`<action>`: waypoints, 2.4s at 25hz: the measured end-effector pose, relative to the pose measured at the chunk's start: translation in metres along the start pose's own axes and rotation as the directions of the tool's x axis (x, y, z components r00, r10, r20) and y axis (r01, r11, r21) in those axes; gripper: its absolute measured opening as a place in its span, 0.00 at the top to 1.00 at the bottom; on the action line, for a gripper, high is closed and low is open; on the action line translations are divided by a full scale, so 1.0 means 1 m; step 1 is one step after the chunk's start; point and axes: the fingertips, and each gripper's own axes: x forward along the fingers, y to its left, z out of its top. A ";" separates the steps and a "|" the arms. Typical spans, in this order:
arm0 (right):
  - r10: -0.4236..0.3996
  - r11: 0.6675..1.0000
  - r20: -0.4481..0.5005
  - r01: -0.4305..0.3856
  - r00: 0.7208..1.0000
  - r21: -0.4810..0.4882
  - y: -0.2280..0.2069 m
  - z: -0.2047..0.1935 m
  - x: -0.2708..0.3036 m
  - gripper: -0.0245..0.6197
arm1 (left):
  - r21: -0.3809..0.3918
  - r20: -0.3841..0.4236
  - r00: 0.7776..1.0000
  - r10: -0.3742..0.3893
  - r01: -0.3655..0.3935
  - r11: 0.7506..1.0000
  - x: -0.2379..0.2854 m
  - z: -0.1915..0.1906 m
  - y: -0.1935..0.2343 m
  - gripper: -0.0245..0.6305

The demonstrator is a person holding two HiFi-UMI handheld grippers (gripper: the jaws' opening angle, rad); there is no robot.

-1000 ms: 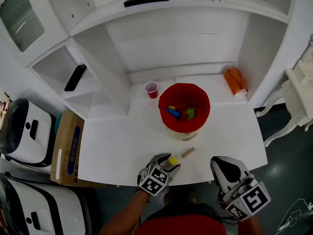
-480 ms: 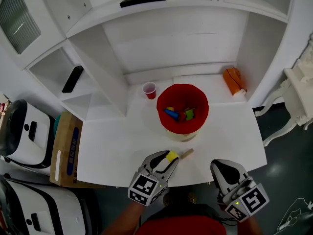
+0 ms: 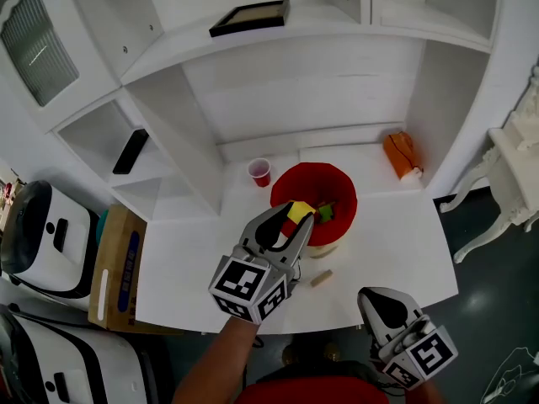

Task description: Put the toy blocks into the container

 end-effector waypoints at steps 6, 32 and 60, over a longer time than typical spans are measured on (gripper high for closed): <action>-0.006 1.000 -0.004 0.006 1.000 0.004 -0.003 -0.001 -0.002 0.96 | -0.032 -0.032 0.999 0.011 -0.012 0.999 0.024 -0.011 0.015 0.59; 0.140 0.734 -0.742 -0.572 0.656 -0.367 -0.035 -0.198 0.115 0.63 | -0.089 -0.085 0.996 -0.029 0.021 0.996 -0.085 -0.086 -0.057 0.94; 0.079 0.988 -0.064 -0.086 0.995 -0.126 -0.041 0.053 0.119 0.82 | -0.046 0.097 0.995 0.028 -0.023 0.999 -0.092 -0.029 -0.029 0.94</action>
